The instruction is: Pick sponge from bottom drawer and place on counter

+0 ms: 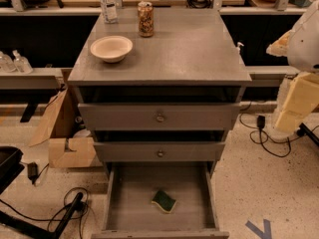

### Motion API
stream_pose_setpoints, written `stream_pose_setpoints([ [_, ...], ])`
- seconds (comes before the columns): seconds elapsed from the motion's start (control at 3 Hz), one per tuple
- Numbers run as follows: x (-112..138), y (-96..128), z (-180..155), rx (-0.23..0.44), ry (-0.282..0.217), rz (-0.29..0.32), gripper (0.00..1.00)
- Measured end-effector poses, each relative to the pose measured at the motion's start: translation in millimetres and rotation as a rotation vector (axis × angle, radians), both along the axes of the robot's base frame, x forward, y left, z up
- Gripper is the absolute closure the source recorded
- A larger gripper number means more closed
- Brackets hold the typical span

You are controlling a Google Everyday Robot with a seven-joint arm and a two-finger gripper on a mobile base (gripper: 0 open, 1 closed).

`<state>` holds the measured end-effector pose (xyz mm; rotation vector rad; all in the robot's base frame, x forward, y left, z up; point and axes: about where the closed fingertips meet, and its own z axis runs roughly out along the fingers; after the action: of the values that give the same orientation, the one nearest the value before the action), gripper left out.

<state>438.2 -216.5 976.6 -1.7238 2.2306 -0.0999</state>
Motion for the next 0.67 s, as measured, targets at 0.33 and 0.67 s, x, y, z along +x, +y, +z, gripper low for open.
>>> stream_pose_setpoints([
  [0.33, 0.0, 0.0, 0.0, 0.000, 0.000, 0.000, 0.00],
  [0.67, 5.2, 2.9, -4.0, -0.028, -0.019, -0.002, 0.00],
])
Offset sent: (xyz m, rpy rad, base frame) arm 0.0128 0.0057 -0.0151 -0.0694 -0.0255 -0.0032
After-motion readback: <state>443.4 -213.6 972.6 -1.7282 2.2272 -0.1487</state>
